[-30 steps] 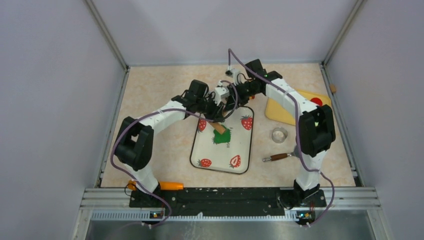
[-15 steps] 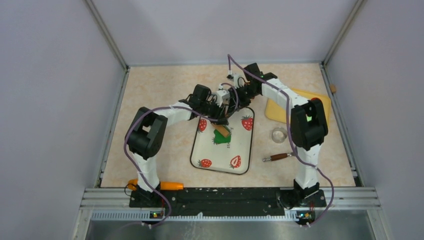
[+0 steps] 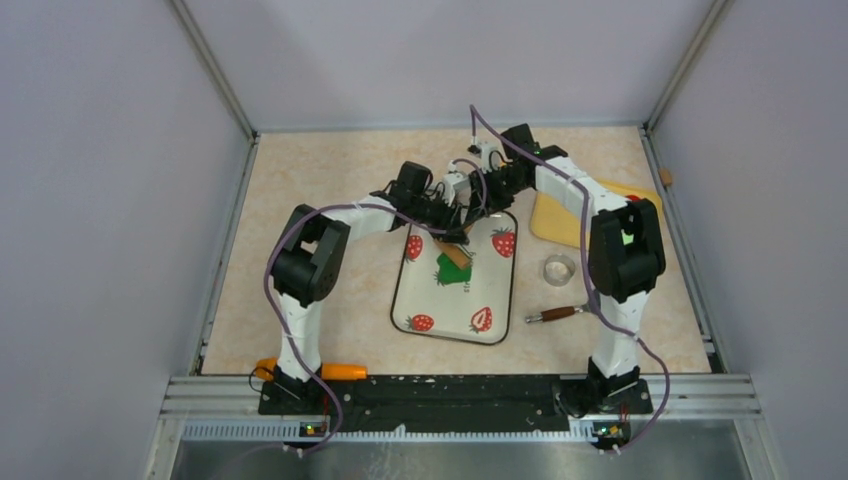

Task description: Roll out the dumpling wrappers from the dough

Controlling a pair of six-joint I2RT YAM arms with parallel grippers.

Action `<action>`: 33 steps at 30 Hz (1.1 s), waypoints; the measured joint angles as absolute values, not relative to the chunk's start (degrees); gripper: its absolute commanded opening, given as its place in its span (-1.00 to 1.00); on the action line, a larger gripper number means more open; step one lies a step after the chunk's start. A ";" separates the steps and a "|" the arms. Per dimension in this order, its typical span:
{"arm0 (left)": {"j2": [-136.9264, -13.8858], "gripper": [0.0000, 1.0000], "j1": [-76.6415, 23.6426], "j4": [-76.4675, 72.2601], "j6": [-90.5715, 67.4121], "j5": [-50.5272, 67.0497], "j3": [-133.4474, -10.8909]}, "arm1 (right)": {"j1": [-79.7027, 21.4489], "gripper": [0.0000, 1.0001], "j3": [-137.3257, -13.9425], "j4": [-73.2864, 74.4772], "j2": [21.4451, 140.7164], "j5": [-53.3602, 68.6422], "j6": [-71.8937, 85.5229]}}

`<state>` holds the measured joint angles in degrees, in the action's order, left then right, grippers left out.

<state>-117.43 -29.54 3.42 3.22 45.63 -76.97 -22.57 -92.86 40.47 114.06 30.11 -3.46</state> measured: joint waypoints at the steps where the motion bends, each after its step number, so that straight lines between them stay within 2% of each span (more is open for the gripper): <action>1: -117.99 -1.00 -29.63 3.60 3.20 45.87 -77.78 | -22.33 -1.00 -92.64 40.27 113.93 29.95 -3.49; 21: -120.92 -1.00 -30.68 7.70 4.91 46.15 -89.95 | -19.68 -1.00 -98.17 45.04 110.59 26.17 -4.10; 29: -112.81 -1.00 -31.86 8.97 5.61 45.06 -84.84 | -20.71 -1.00 -95.53 47.35 103.98 29.10 -6.28; 33: -112.53 -1.00 -32.10 9.74 6.39 44.75 -82.56 | -20.95 -1.00 -92.47 46.15 104.09 30.44 -6.02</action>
<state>-112.53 -32.10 9.74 6.39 44.75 -82.56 -20.95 -92.47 46.15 104.09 30.44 -6.02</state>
